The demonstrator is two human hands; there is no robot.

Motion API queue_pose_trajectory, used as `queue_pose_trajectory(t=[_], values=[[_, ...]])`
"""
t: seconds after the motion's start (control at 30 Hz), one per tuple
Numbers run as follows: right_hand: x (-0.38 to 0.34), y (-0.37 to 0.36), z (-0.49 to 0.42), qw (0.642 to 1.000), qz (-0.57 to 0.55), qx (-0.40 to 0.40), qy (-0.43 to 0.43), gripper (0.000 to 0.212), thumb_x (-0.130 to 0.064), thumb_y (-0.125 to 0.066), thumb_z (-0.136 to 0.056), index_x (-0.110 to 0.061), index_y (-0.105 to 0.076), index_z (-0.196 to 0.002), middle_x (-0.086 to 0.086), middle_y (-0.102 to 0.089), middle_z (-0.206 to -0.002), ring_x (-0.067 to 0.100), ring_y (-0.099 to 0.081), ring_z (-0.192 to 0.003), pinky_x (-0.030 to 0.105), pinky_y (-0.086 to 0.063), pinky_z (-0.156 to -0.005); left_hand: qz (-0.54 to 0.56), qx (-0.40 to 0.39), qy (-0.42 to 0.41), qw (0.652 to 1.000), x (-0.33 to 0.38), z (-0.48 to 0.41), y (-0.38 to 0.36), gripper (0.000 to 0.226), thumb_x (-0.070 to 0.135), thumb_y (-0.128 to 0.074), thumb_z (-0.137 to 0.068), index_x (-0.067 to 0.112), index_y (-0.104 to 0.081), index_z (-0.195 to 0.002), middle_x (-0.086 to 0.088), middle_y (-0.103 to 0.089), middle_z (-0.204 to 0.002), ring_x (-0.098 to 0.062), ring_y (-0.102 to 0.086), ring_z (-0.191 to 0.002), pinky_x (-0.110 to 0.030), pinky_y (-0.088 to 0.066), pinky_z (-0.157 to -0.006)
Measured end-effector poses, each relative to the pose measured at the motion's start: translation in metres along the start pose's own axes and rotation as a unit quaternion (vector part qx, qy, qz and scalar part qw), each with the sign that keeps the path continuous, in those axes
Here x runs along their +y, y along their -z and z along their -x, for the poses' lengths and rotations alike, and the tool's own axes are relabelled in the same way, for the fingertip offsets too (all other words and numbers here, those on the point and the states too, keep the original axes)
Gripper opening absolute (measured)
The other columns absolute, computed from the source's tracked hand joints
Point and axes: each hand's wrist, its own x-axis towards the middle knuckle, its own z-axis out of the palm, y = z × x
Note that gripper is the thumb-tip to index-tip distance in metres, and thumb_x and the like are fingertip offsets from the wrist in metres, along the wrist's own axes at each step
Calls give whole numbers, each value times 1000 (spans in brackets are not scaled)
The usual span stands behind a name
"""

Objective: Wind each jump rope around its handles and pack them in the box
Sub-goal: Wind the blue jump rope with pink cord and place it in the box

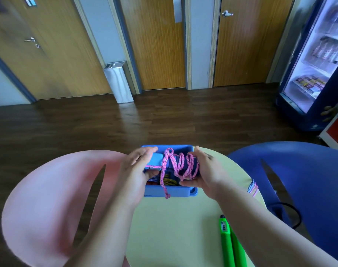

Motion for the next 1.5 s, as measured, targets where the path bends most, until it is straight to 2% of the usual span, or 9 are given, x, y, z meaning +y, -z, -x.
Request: queue_pose_trajectory(t=[0.13, 0.23, 0.47, 0.57, 0.8, 0.97, 1.1, 1.33, 1.5], values=[[7, 9, -3, 972, 130, 51, 187, 26, -16, -46, -103, -10, -66, -119, 1, -68, -99, 21, -66, -91, 53, -60, -85, 30, 61, 38, 997, -4, -2, -10, 51, 13, -55, -72, 12, -72, -119, -20, -64, -132, -31, -64, -108, -44, -53, -81], [8, 14, 5, 943, 152, 17, 296, 34, -19, -44, -92, -24, -60, -122, -5, -66, -108, 13, -60, -90, 38, -52, -81, 18, 98, 95, 990, -6, -2, -15, 39, 27, -65, -83, 20, -69, -121, -18, -63, -133, -38, -70, -106, -46, -58, -69], [18, 13, 5, 949, 167, -37, 264, 34, -50, -34, -106, -34, -62, -117, 2, -67, -103, 18, -64, -92, 41, -59, -78, -184, 241, -72, 950, -17, 11, -26, 19, 32, -65, -101, 14, -68, -96, -7, -63, -89, -2, -62, -59, -26, -53, -41], [20, 16, 4, 937, 223, -47, 263, 27, -45, -36, -110, -35, -60, -115, 7, -65, -85, 17, -64, -68, 31, -54, -51, -185, 255, -75, 946, -25, 14, -26, 20, 33, -63, -102, 13, -66, -101, -5, -64, -94, -10, -66, -72, -29, -55, -43], [46, 2, -5, 925, 205, 41, 317, 17, -48, -65, -90, -35, -60, -99, -6, -67, -85, 17, -66, -75, 39, -56, -66, -270, 294, -77, 914, -44, 9, -21, 27, 43, -64, -99, 22, -64, -82, 12, -63, -70, 9, -58, -65, -15, -40, -60], [61, -12, -17, 918, 184, 90, 340, 9, -32, -67, -87, -31, -59, -92, -3, -65, -81, 11, -61, -72, 24, -50, -66, -226, 269, -62, 934, -58, -15, -2, 28, 26, -64, -99, 26, -60, -72, 26, -65, -62, 4, -59, -60, -21, -42, -61], [56, -21, -38, 929, 207, 76, 299, 8, -40, -61, -89, -34, -60, -93, -6, -63, -76, 18, -60, -69, 40, -54, -70, -233, 244, -57, 940, -62, -33, 15, 27, 29, -63, -99, 27, -57, -72, 14, -63, -62, -2, -56, -59, -32, -43, -61], [61, -32, -51, 916, 318, 31, 243, 26, -50, -40, -101, -38, -56, -117, -9, -59, -111, 11, -57, -105, 36, -47, -97, -269, 162, -43, 948, -67, -75, 53, 18, 39, -58, -102, 26, -55, -88, 6, -64, -84, -16, -59, -79, -32, -40, -71], [56, -42, -52, 797, 516, 82, 302, 58, -62, -49, -92, -25, -56, -136, -5, -53, -135, 17, -46, -121, 35, -40, -106, -327, 42, -77, 941, -70, -101, 70, 18, 41, -65, -96, 28, -58, -85, 10, -65, -80, -6, -61, -76, -27, -45, -68]])
